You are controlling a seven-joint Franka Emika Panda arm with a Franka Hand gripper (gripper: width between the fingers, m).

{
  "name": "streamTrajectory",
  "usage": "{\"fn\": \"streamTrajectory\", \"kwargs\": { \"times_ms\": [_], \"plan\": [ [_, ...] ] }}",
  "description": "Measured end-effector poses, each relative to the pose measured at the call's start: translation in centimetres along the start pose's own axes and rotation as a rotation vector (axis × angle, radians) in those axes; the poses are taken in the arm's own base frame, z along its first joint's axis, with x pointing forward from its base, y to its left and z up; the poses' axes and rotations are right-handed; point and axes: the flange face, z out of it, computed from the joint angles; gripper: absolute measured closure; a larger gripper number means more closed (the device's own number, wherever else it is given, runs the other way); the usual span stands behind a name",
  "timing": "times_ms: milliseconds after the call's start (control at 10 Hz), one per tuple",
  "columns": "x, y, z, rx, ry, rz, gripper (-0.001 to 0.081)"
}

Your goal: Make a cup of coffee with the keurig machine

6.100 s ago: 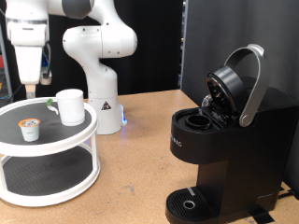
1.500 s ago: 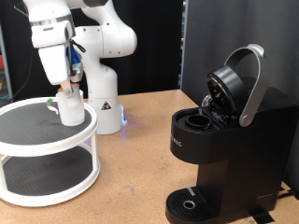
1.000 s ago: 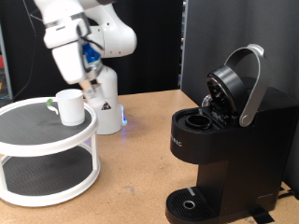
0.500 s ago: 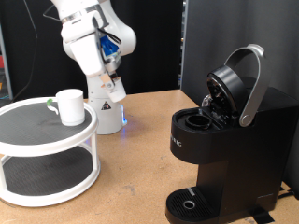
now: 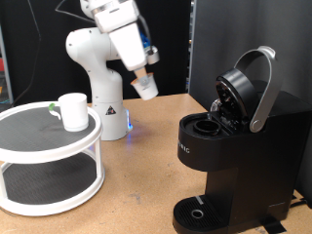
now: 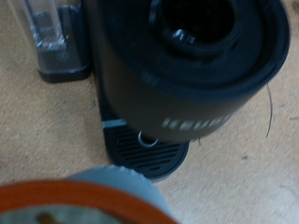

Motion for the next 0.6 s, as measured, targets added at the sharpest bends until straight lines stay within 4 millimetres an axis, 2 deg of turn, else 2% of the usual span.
{"fn": "streamTrajectory", "kwargs": {
  "times_ms": [300,600],
  "plan": [
    [3.7,-0.4,-1.4,0.012,0.011,-0.038,0.0371],
    [6.5,0.2,-2.6,0.054,-0.029,-0.064,0.0371]
  ]
}}
